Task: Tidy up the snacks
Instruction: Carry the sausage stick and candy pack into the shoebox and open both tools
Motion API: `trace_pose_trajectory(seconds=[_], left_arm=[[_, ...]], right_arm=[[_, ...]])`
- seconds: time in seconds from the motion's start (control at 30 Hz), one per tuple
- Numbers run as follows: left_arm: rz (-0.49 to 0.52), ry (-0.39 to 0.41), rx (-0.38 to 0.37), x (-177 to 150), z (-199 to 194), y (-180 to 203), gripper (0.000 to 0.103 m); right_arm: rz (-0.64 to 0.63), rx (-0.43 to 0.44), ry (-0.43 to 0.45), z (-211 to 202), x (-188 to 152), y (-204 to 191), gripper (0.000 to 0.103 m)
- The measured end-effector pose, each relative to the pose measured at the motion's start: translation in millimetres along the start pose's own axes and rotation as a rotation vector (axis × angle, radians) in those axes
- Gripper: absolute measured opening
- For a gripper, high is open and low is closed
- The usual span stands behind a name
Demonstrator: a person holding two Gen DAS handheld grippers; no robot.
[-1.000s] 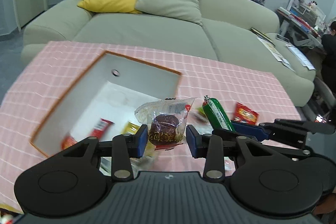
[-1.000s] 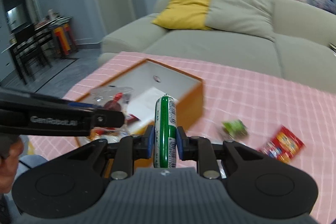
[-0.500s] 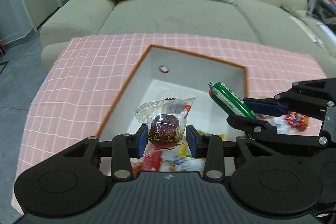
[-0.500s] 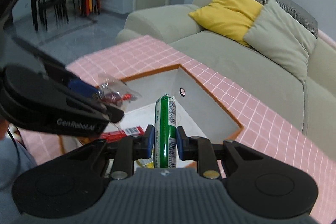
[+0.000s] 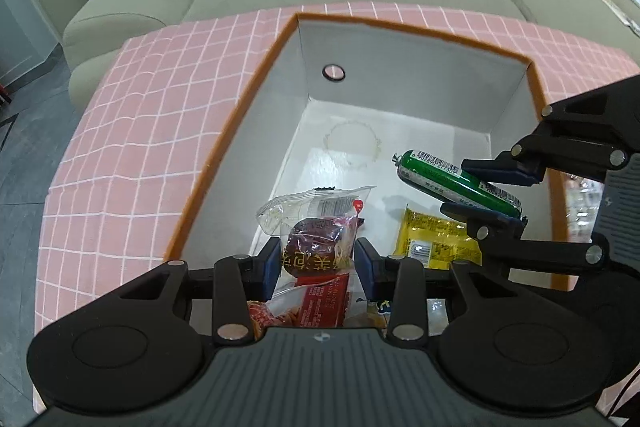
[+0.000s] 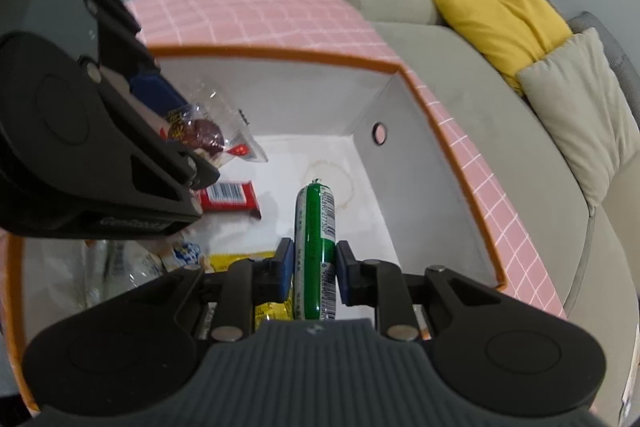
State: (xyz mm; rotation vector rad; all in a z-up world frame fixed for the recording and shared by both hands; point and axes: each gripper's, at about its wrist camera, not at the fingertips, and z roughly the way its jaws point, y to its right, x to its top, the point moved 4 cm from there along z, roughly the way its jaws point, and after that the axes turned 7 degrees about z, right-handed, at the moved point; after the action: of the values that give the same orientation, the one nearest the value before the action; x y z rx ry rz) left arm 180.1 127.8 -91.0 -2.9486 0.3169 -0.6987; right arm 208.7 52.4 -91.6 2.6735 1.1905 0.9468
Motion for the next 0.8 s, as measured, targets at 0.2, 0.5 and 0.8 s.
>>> trace_pose_trajectory(seconds=[0.2,0.5,0.8], left_arm=[[0.0,-0.038,-0.018,-2,14,-2,0.044],[0.002,-0.097,-0.033,-9,24,-2,0.046],[-0.007,-0.087,-0.008,-9,16,-5,0.054]], right_arm=[[-0.042,0.025,-0.07,17,-5,-8,0.018],[-0.044,0.072,-0.16,35,-14,-14,0.018],[-0.04,0.062,-0.144,27,-9,-10,0.04]])
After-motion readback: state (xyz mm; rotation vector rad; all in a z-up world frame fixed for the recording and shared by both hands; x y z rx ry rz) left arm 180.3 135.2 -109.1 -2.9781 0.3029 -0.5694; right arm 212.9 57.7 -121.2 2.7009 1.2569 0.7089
